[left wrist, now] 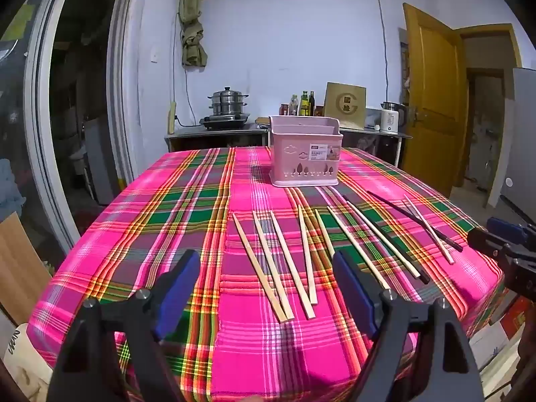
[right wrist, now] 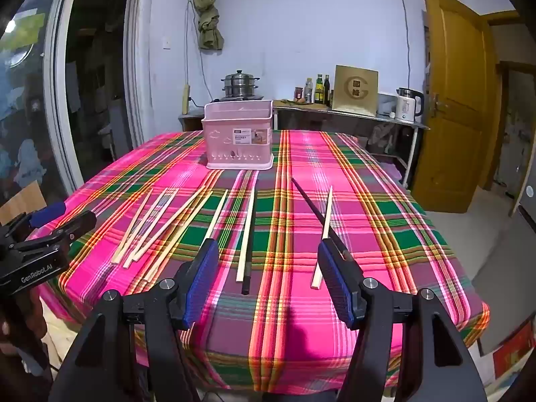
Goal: Organize utensils
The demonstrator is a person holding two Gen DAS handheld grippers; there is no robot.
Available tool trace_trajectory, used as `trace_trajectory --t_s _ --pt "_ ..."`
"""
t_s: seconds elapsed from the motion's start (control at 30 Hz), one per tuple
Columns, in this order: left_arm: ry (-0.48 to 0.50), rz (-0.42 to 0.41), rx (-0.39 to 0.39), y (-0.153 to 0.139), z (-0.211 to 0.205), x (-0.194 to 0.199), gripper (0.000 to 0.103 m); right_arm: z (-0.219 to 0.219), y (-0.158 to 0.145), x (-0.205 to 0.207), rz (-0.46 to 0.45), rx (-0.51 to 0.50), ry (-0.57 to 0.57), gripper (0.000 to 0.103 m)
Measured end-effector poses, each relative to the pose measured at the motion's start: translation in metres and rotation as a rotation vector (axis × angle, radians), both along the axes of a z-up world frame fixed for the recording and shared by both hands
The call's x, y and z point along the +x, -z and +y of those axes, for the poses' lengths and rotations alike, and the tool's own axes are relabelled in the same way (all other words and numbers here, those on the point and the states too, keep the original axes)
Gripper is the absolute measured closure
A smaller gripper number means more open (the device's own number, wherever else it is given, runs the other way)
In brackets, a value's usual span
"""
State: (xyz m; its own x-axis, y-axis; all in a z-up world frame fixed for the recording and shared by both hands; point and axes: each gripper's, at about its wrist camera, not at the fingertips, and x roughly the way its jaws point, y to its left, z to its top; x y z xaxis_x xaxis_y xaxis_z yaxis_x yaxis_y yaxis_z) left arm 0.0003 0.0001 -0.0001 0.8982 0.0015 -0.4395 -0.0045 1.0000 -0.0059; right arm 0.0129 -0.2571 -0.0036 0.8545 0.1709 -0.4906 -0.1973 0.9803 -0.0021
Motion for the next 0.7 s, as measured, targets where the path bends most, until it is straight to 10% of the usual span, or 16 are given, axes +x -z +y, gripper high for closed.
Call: trace_trajectory --t_s 0.7 --pt "-0.002 -0.003 0.0 -0.0058 -0.0012 -0.0036 0.02 -0.0013 -0.0027 -0.0011 -0.007 -0.001 0.0 0.041"
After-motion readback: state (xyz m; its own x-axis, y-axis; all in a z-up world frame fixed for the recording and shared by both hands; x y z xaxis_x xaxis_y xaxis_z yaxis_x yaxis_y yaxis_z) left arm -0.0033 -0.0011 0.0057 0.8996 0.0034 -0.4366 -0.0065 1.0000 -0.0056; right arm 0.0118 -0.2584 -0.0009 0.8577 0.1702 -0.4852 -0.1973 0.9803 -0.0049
